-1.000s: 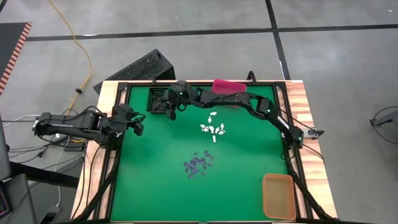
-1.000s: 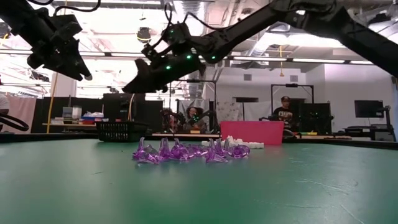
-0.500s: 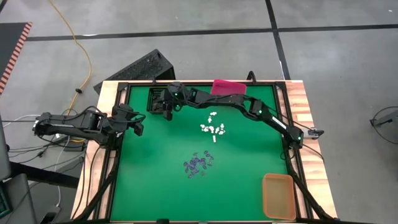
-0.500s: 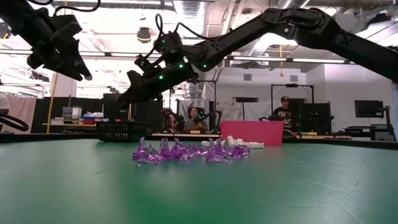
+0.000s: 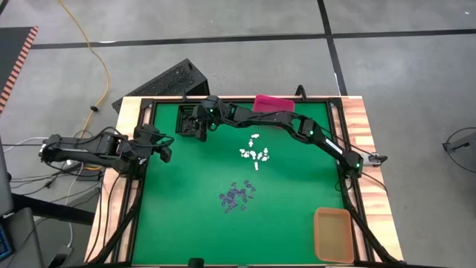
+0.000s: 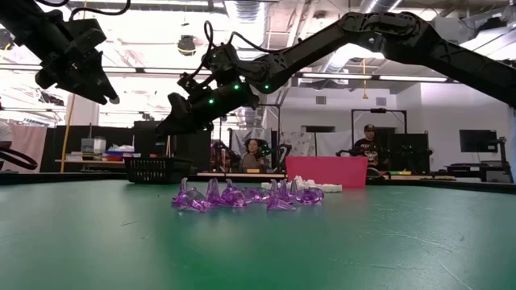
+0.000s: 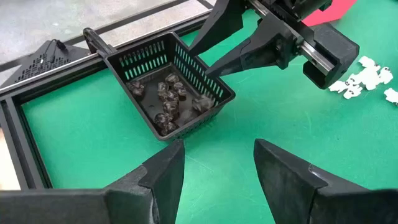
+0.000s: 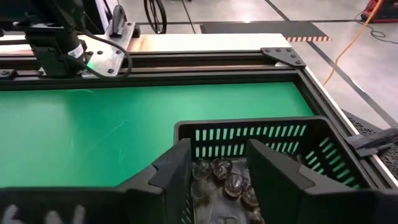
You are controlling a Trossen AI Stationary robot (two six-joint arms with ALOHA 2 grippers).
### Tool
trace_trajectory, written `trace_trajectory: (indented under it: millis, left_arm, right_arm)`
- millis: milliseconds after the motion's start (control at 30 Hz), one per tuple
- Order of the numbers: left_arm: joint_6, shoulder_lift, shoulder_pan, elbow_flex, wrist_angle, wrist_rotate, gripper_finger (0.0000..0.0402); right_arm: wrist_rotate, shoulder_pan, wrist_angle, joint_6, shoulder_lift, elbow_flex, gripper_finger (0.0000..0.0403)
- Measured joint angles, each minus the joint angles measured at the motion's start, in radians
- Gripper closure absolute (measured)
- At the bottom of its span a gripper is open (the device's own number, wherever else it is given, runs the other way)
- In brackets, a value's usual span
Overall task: Sort Halloween decoration
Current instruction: Put the brown skull toy into the black bin, then put the pink witch hat toy into the orange bin
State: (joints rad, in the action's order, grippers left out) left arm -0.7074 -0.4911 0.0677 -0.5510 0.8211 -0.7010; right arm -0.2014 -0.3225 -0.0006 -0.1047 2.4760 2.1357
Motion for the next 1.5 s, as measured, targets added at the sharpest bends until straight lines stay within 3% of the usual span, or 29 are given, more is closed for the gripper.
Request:
trace_trajectory:
  millis: [167,400,767,900,1033,1133,1267,1367,1500]
  left_arm:
    - [0.008,0.000,0.000,0.000,0.000,-0.003,0.0219]
    - [0.033,0.000,0.000,0.000,0.000,-0.004,0.0219]
    - [0.033,0.000,0.000,0.000,-0.007,-0.021,0.0219]
    - [0.037,0.000,0.000,0.000,-0.008,-0.027,0.0219]
    - [0.036,0.000,0.000,0.000,-0.008,-0.048,0.0219]
    - [0.037,0.000,0.000,0.000,-0.009,-0.057,0.0219]
    - [0.033,0.000,0.000,0.000,-0.010,-0.067,0.0219]
    - [0.032,0.000,0.000,0.000,-0.010,-0.067,0.0219]
    - [0.031,0.000,0.000,0.000,-0.010,-0.067,0.0219]
  right_arm:
    - [0.005,-0.001,-0.013,0.000,0.000,0.000,0.0206]
    - [-0.007,-0.006,-0.222,-0.041,-0.114,0.000,0.0217]
    - [-0.052,-0.024,-0.917,-0.178,-0.410,0.001,0.0244]
    - [-0.096,-0.006,-1.053,-0.183,-0.508,-0.130,0.0263]
    - [-0.087,0.026,-1.006,-0.138,-0.700,-0.399,0.0286]
    - [-0.078,0.057,-0.851,-0.045,-0.877,-0.650,0.0298]
    - [0.023,0.143,-0.544,0.069,-1.043,-0.953,0.0304]
    - [0.070,0.216,-0.313,0.115,-1.089,-1.116,0.0304]
    - [0.085,0.276,-0.135,0.121,-1.064,-1.244,0.0304]
